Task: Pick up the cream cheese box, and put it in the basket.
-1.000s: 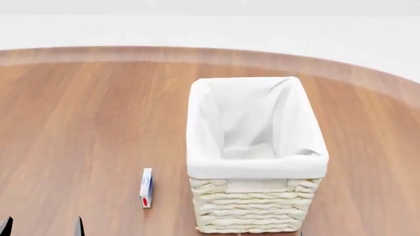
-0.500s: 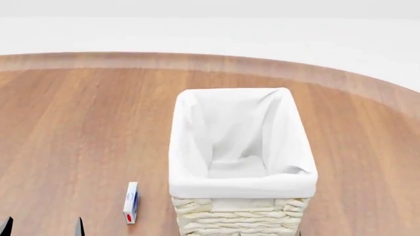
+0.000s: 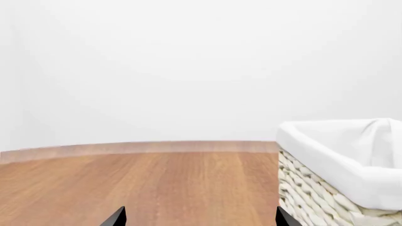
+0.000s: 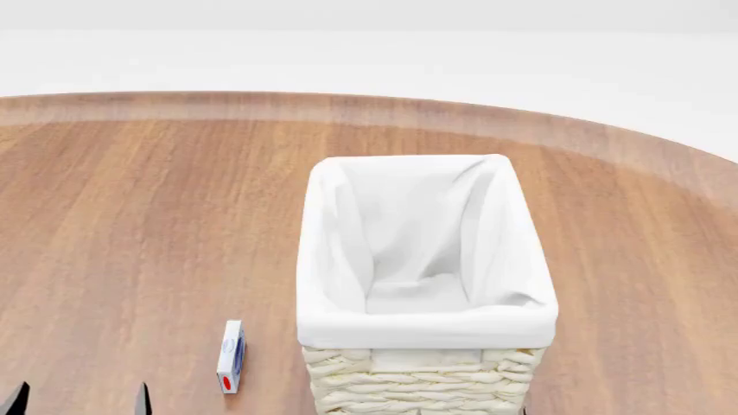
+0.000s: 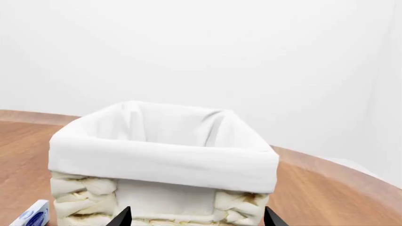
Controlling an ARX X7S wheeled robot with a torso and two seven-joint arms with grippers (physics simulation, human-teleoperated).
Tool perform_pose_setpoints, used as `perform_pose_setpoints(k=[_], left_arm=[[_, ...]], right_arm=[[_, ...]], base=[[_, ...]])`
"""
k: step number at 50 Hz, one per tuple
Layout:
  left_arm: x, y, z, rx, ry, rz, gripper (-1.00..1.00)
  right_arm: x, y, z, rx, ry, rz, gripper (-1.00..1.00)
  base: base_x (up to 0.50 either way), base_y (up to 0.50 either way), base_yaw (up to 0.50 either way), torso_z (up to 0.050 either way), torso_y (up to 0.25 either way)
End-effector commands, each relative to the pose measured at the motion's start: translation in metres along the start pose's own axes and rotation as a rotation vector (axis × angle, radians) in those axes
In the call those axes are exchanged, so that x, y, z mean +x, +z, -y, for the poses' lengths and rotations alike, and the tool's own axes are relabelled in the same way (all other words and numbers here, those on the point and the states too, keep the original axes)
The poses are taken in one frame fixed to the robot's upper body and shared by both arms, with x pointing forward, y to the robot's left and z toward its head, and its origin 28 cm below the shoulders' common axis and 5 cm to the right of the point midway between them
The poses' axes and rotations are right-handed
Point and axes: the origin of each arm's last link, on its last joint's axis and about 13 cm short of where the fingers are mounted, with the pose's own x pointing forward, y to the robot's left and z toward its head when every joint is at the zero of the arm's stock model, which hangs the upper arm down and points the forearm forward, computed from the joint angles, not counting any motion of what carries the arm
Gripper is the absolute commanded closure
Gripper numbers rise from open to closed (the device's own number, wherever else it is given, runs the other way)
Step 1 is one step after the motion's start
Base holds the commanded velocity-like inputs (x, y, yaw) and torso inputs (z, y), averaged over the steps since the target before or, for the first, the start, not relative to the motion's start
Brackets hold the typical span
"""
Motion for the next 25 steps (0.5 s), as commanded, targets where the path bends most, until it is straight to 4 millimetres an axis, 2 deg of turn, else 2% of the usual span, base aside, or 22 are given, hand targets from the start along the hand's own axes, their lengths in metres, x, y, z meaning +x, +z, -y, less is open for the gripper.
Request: perform_pose_setpoints(k=[1, 11, 25], left_arm=[[0.0013, 0.0001, -0.0009, -0.023, -0.005, -0.019, -1.00], [0.0013, 0.0001, -0.0009, 0.009, 0.006, -0.015, -1.00], [0.0029, 0.0013, -0.0022, -0.004, 0.020, -0.002, -1.00]], right_arm=[[0.0001, -0.0007, -0.0004, 0.000, 0.004, -0.003, -1.00], [-0.0001, -0.0020, -0.0012, -0.006, 0.010, -0.005, -1.00], [0.0003, -0.0022, -0.0014, -0.007, 0.012, -0.004, -1.00]], base=[[0.00, 0.00, 0.00, 0.000, 0.000], [0.00, 0.00, 0.00, 0.000, 0.000], [0.00, 0.00, 0.00, 0.000, -0.250]])
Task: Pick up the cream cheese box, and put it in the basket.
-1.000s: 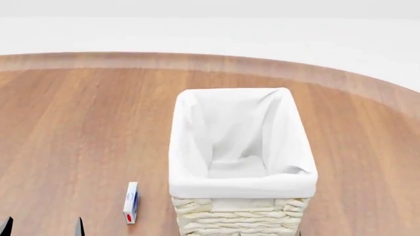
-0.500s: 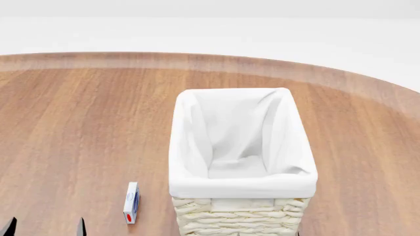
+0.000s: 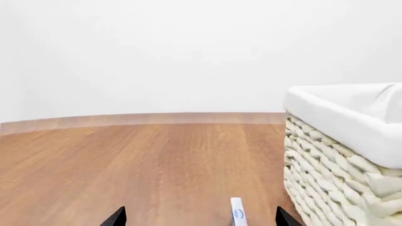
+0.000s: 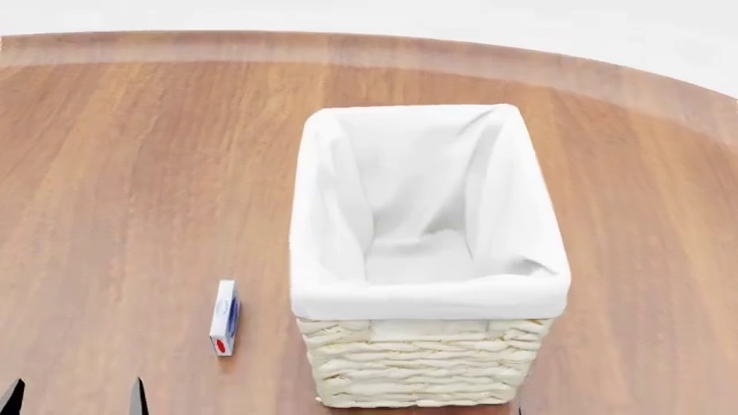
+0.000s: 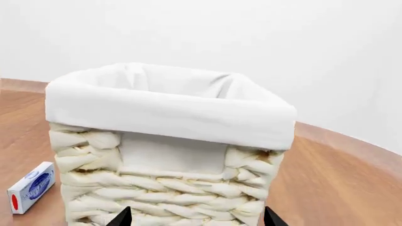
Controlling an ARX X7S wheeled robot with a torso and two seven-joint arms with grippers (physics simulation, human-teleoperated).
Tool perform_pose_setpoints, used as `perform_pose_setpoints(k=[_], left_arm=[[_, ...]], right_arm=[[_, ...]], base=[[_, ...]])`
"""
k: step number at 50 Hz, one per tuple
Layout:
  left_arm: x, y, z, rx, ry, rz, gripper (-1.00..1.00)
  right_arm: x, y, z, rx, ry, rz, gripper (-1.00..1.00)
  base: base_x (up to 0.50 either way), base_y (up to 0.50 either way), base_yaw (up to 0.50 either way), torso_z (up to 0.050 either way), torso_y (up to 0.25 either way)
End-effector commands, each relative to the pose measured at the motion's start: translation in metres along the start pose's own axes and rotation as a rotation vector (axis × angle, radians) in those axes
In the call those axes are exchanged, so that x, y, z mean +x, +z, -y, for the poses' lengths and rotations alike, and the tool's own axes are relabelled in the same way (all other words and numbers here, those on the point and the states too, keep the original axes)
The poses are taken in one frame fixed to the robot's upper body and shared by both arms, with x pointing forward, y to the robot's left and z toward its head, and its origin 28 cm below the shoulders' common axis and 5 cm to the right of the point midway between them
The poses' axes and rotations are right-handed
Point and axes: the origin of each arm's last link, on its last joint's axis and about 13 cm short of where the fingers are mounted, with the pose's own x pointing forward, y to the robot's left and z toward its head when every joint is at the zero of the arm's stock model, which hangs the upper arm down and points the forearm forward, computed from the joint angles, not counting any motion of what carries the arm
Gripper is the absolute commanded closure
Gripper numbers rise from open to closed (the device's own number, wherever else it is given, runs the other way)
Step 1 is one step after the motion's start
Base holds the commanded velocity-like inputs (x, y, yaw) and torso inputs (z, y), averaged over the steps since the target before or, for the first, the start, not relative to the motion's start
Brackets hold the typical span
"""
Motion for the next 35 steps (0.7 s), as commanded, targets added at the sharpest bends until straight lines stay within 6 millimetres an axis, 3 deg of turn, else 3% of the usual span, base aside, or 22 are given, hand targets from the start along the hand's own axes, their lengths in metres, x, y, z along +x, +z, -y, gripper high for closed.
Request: perform_pose_setpoints(k=[1, 31, 35], left_arm=[[0.0007, -0.0001, -0.0005, -0.001, 0.006, 0.005, -1.00], [-0.0011, -0.0004, 0.0000, -0.002, -0.001, 0.023, -1.00], [-0.0005, -0.0005, -0.0002, -0.037, -0.016, 0.011, -1.00]], right_arm=[[0.0003, -0.0005, -0.0003, -0.002, 0.002, 0.000, -1.00], [0.0009, -0.0017, -0.0007, -0.004, 0.003, -0.003, -1.00], [0.0015, -0.0022, -0.0005, -0.005, 0.002, -0.004, -1.00]], base=[[0.00, 0.00, 0.00, 0.000, -0.250], [0.00, 0.00, 0.00, 0.000, -0.249], [0.00, 0.00, 0.00, 0.000, 0.000]])
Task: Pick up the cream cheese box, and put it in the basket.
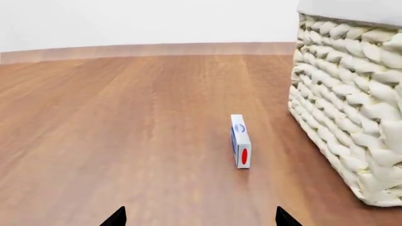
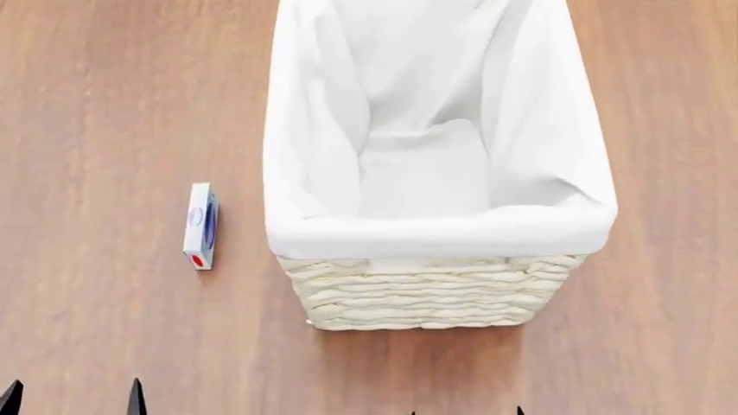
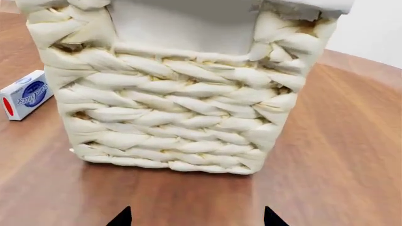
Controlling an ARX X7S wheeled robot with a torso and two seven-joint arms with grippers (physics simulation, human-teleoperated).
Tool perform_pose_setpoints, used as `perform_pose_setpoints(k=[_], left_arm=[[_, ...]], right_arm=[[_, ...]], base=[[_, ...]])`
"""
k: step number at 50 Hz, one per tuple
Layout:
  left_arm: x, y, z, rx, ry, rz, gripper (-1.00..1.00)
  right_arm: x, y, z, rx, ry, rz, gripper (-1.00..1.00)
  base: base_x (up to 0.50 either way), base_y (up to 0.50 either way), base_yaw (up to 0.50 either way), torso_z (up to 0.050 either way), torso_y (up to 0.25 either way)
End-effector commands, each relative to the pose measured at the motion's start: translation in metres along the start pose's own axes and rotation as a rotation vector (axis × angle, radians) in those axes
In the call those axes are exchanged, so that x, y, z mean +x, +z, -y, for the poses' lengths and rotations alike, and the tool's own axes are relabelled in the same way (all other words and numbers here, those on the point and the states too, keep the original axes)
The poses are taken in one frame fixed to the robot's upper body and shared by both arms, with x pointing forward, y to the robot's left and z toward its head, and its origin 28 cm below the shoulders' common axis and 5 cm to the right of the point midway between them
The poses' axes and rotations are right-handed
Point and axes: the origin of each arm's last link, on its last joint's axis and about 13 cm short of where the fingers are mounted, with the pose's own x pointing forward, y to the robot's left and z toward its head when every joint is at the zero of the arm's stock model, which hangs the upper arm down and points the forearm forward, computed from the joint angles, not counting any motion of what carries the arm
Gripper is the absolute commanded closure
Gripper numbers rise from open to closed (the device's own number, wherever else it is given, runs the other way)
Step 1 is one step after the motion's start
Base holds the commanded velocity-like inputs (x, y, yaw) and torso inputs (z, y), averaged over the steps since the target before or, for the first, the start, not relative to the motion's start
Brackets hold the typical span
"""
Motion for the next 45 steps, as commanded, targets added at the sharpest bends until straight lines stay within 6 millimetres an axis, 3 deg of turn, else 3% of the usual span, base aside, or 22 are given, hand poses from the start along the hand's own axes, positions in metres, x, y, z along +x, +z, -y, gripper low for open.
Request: perform_pose_setpoints(k=[1, 14, 28, 45], left_arm=[[0.001, 0.000, 0.000, -0.028, -0.012, 0.001, -1.00], [0.004, 0.012, 0.003, -0.038, -0.069, 0.052, -1.00], [0.055, 0.054, 0.010, -0.022, -0.155, 0.165, -1.00], [0.090, 0.068, 0.018, -0.055, -0.214, 0.191, -1.00]], right_arm=[[0.001, -0.001, 0.000, -0.001, 0.000, -0.001, -1.00], [0.005, -0.001, 0.003, 0.001, -0.017, -0.013, -1.00], [0.000, 0.007, 0.007, 0.018, -0.031, 0.018, -1.00], [-0.003, 0.010, 0.008, 0.022, -0.033, 0.033, -1.00]], base=[[0.00, 0.00, 0.00, 0.000, 0.000], [0.00, 0.00, 0.00, 0.000, 0.000], [0.00, 0.00, 0.00, 0.000, 0.000], [0.00, 0.00, 0.00, 0.000, 0.000]])
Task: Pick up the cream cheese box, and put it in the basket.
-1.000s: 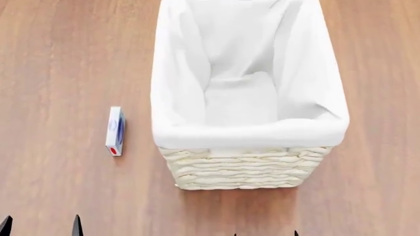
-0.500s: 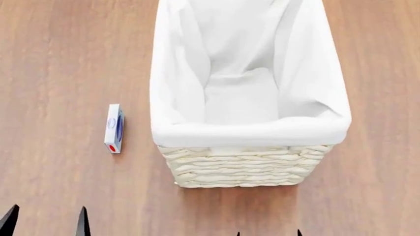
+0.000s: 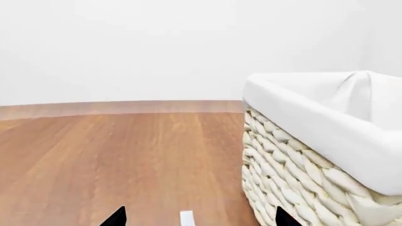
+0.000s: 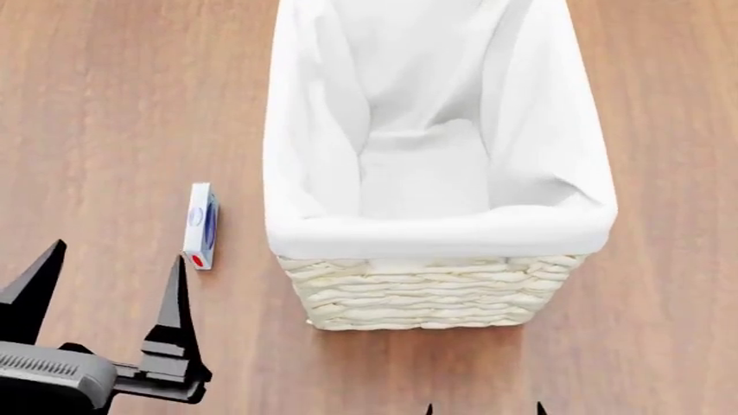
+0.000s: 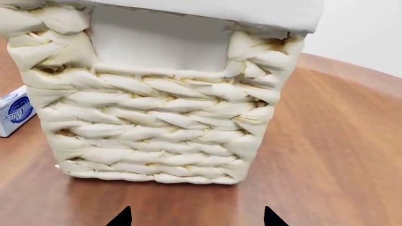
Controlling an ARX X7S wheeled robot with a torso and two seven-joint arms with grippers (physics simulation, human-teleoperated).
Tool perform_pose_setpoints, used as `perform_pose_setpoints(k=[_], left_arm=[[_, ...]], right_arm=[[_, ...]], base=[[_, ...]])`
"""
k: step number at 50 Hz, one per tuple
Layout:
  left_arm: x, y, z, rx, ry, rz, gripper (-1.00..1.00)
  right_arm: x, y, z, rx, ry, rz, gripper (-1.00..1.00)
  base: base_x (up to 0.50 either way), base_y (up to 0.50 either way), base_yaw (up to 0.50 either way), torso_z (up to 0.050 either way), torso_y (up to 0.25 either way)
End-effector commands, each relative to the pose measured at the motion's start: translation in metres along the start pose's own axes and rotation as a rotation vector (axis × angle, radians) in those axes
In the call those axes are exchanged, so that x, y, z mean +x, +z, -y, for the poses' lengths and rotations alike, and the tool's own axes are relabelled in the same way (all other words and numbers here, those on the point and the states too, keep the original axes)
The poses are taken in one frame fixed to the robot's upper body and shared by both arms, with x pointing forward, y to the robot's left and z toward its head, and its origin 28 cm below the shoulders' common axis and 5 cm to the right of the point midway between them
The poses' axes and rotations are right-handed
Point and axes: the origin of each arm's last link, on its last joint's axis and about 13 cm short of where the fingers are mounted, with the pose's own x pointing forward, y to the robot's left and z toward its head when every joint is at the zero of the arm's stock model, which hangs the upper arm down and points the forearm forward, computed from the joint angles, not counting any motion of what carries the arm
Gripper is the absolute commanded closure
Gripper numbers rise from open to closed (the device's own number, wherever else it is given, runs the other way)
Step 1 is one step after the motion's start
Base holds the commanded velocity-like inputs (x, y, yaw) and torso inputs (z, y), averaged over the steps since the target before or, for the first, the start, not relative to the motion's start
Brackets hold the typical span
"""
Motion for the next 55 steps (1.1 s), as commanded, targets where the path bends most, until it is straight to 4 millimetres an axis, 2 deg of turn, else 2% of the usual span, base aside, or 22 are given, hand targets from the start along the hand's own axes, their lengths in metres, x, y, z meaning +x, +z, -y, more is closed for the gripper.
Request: perform_pose_setpoints(k=[1, 10, 18, 27, 55], left_arm=[[0.027, 0.006, 0.002, -0.021, -0.037, 0.020, -1.00], [0.047, -0.006, 0.006, -0.026, -0.056, -0.030, -1.00], [0.081, -0.034, 0.001, -0.078, -0.040, -0.133, -1.00], [0.102, -0.059, -0.004, -0.162, -0.012, -0.214, -1.00], [0.113, -0.084, -0.005, -0.177, 0.038, -0.301, -1.00]], right_arm=[[-0.002, 0.002, 0.001, 0.004, -0.001, 0.009, -1.00], [-0.002, 0.003, 0.001, 0.004, -0.001, 0.008, -1.00], [-0.002, 0.003, 0.001, 0.006, 0.000, 0.009, -1.00], [-0.001, 0.002, 0.001, 0.006, 0.000, 0.007, -1.00], [0.000, 0.002, 0.001, 0.011, -0.002, 0.010, -1.00]], base=[[0.00, 0.00, 0.00, 0.000, 0.000], [0.00, 0.00, 0.00, 0.000, 0.000], [0.00, 0.00, 0.00, 0.000, 0.000], [0.00, 0.00, 0.00, 0.000, 0.000], [0.00, 0.00, 0.00, 0.000, 0.000]])
